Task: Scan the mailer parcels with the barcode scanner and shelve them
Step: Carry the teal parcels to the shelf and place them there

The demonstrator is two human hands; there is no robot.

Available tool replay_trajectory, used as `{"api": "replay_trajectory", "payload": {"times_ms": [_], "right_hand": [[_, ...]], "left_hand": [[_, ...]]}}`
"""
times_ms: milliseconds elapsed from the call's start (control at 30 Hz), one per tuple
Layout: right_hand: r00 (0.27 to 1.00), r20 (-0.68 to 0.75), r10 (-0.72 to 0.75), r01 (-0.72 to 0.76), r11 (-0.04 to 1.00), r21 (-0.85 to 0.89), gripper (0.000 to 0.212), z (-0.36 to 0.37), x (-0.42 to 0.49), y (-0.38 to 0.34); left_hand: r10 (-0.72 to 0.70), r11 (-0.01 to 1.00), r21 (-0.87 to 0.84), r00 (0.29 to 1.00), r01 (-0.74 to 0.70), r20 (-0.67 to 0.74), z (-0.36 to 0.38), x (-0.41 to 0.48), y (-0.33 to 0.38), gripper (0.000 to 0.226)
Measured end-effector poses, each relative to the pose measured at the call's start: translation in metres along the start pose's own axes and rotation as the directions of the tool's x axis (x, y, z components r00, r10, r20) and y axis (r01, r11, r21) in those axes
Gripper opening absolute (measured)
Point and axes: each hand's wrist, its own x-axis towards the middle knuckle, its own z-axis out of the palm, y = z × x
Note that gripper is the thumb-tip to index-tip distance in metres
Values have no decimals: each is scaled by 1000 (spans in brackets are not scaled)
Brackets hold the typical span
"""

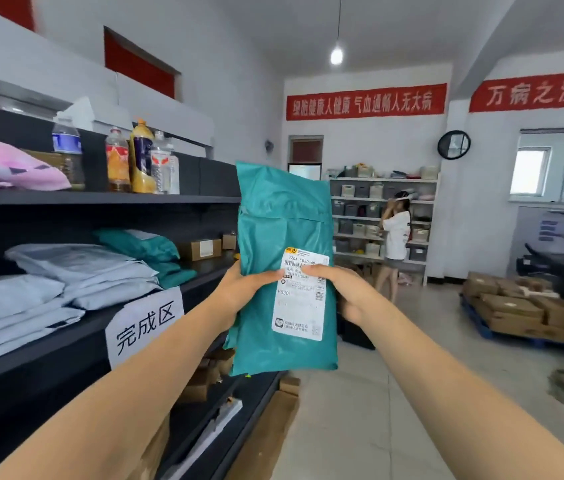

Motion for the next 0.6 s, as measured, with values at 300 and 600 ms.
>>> {"api": "replay_trajectory", "payload": {"times_ms": [300, 600], "right_hand": [[963, 200, 180, -185, 983, 7, 41, -8, 263, 60], [917, 347, 196, -242, 966, 94, 21, 53, 467, 94]], "left_hand": [[-160, 975, 100, 937, 200, -310, -34, 211, -59, 73], [-178, 950, 86, 747, 300, -641, -127, 377, -74, 65]]}}
